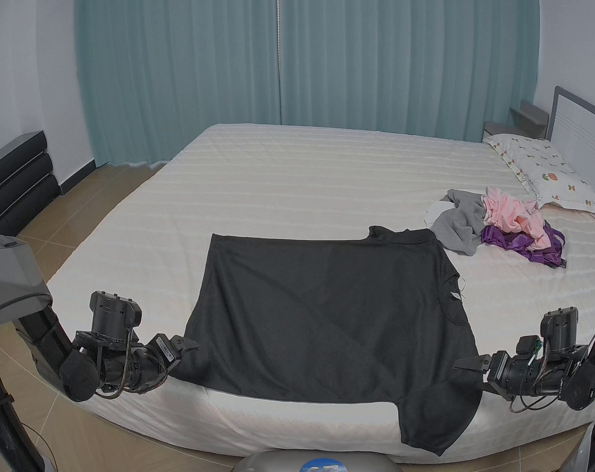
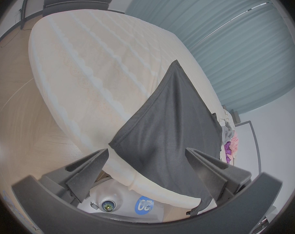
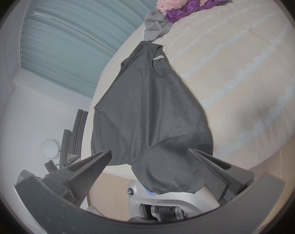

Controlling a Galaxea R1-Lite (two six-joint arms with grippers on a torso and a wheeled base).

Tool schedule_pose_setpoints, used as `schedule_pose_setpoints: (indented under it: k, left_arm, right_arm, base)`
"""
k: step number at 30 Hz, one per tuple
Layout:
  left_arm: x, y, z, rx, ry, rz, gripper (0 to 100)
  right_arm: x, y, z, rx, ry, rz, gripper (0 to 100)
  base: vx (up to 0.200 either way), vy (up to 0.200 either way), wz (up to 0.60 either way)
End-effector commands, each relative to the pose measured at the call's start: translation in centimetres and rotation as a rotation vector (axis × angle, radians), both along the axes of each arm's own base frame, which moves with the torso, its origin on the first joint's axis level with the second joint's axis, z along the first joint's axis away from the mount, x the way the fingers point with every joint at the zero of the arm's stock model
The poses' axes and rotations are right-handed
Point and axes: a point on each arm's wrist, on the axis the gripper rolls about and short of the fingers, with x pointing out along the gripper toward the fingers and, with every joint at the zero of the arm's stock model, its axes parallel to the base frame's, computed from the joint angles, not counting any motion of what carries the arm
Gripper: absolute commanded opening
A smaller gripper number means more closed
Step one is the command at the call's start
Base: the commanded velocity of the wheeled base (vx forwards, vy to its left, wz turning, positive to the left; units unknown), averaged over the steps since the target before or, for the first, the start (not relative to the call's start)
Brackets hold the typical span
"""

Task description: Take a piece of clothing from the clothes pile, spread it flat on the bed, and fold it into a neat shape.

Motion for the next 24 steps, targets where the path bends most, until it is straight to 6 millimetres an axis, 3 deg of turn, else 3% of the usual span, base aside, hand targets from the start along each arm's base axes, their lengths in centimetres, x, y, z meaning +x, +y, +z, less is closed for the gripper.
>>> schedule_pose_setpoints:
  k: [1,13,19,20,24]
  left_arm:
    - [0.3,-0.1,-1.6,0.026,0.05,0.004,100]
    - [1.3,-0.2,-3.7,0.079,0.028,0.054,100]
    - [1.8,-0.2,-3.8,0.075,0.011,0.06,100]
    - [1.9,-0.2,-3.8,0.076,0.01,0.062,0]
    - [1.4,-0.1,-3.8,0.088,0.023,0.07,0]
  right_arm:
    - [0.0,0.0,-0.1,0.002,0.005,0.001,100]
    - [0.0,0.0,-0.1,0.011,0.008,0.011,100]
    - [0.0,0.0,-0.1,0.012,0.007,0.009,100]
    - [0.0,0.0,-0.1,0.011,0.008,0.009,100]
    - [0.0,0.0,-0.1,0.012,0.005,0.008,100]
  base:
    - [0.0,0.0,0.0]
    - [0.0,0.0,0.0]
    - [0.0,0.0,0.0]
    - [0.0,0.0,0.0]
    - [0.0,0.0,0.0]
